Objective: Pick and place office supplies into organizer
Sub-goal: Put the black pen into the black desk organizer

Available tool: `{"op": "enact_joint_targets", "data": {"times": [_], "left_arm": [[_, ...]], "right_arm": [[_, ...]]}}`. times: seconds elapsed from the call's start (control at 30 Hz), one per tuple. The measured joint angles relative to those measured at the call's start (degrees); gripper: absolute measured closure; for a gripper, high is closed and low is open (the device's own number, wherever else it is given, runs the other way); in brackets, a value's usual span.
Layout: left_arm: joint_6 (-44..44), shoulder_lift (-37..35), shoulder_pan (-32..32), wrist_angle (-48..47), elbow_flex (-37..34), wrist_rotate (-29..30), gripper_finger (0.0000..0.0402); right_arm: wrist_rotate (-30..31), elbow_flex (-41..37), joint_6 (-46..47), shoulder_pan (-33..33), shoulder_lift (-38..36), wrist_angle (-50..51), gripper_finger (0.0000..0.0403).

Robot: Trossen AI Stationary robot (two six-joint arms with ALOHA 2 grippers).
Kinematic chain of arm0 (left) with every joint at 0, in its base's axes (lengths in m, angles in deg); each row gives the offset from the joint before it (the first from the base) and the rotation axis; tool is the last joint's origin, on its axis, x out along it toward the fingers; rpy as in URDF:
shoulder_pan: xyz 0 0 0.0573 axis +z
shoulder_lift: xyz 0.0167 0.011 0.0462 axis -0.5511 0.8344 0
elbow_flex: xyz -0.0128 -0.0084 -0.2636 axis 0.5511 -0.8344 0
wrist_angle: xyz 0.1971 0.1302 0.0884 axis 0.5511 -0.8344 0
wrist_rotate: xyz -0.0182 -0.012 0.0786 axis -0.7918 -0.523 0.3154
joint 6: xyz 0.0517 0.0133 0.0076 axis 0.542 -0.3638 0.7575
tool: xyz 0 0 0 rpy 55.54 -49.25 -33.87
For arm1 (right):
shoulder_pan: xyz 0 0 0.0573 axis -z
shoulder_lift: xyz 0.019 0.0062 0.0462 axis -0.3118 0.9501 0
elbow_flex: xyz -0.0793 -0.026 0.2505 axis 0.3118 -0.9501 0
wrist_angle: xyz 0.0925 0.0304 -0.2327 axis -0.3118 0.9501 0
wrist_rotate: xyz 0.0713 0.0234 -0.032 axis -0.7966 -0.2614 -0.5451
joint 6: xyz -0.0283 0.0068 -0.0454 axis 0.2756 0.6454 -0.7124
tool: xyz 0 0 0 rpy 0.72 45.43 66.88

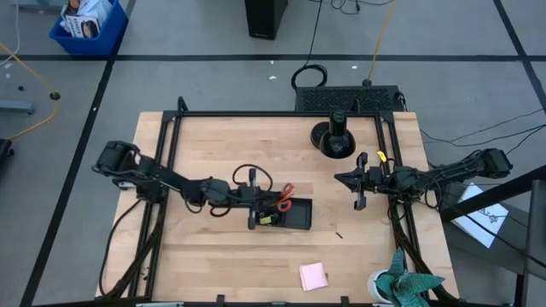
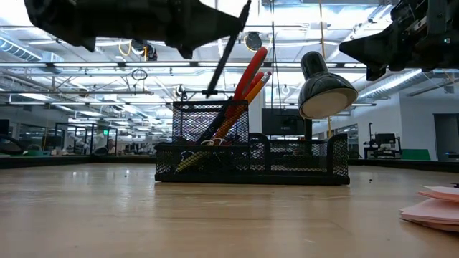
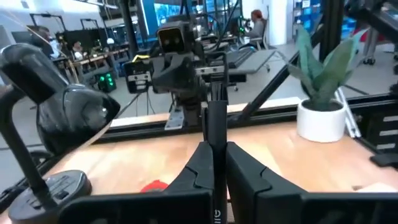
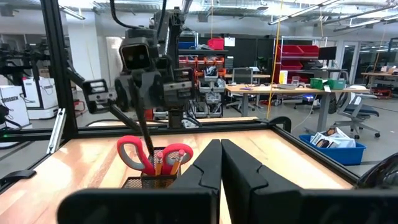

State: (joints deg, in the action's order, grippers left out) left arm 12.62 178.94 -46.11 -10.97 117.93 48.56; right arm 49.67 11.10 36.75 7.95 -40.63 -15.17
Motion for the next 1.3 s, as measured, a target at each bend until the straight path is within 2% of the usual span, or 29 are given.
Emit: {"op": "enact_joint_targets", "data": {"times": [0.4,0.63,0.87,1.03,1.2,1.3], "left_arm": [[-1.54,0.45,1.49,-3.09,-1.3,-0.15,0.0393],[-4.78,2.37,1.76,8.47,-7.26,0.06,0.0386],[-6.83,6.11,2.13,7.58,-7.43,0.46,0.0395],[-7.7,9.37,2.46,8.35,-6.79,0.53,0.0386],[-7.14,9.88,2.42,8.64,-6.75,0.51,0.0395],[-5.91,9.88,2.38,8.74,-6.75,0.5,0.0387]], "right_arm": [[0.0,0.01,0.25,0.0,-0.02,0.32,0.0401],[0.0,0.02,0.49,0.0,0.0,0.13,0.0401],[0.02,0.02,0.47,0.0,-0.02,-0.52,0.0401],[0.0,0.01,0.48,0.0,0.09,-0.8,0.0401],[0.0,0.01,0.49,0.0,0.22,-0.81,0.0401],[0.0,0.01,0.42,0.0,0.22,-0.75,0.0401]]}}
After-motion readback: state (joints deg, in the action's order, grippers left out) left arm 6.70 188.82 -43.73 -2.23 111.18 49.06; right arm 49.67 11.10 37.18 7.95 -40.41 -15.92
